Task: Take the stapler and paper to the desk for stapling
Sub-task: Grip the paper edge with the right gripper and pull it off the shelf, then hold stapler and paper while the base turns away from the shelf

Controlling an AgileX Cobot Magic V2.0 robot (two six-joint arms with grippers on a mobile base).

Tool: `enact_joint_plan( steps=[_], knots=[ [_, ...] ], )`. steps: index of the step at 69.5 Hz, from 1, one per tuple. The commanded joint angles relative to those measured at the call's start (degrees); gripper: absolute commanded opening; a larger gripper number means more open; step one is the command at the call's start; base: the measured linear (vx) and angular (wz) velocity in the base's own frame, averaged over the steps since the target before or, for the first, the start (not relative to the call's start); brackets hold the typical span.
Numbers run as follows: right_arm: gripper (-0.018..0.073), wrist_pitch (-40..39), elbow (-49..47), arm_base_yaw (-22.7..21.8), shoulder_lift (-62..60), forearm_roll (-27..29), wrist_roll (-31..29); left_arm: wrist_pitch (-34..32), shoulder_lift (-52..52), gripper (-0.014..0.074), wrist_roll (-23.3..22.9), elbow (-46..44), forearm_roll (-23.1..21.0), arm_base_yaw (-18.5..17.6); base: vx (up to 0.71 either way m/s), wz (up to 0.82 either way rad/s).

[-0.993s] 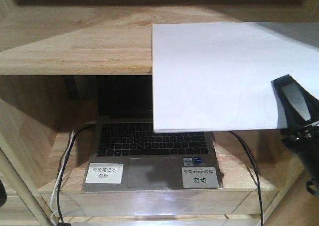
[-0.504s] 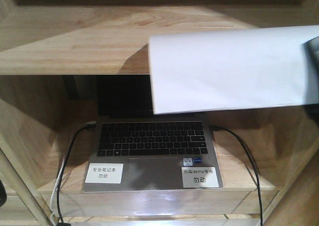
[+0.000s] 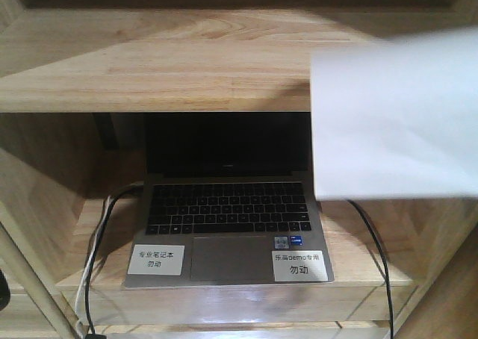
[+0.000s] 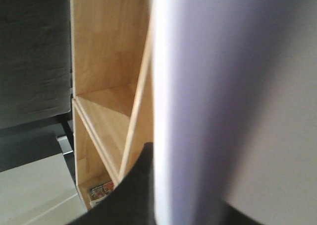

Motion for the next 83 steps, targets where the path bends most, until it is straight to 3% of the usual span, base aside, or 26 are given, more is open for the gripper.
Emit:
enact_joint_plan(
  steps=[1, 13, 83],
  knots=[
    [-0.0007, -0.6, 0.0, -0.5, -3.0, -0.3, 1.8, -6.1, 0.9, -0.0006, 0.1, -1.4, -1.8, -0.2, 0.0, 0.0],
    [-0.0006, -0.6, 4.6, -0.5, -6.6, 0.4, 5.7, -6.1, 0.9, -0.0006, 0.1, -1.4, -1.8, -0.2, 0.0, 0.0],
    [-0.0006, -0.9, 5.7, -0.5, -7.7, -0.1, 5.1, -6.1, 0.9, -0.0006, 0.1, -1.4, -1.8, -0.2, 0.0, 0.0]
  ],
)
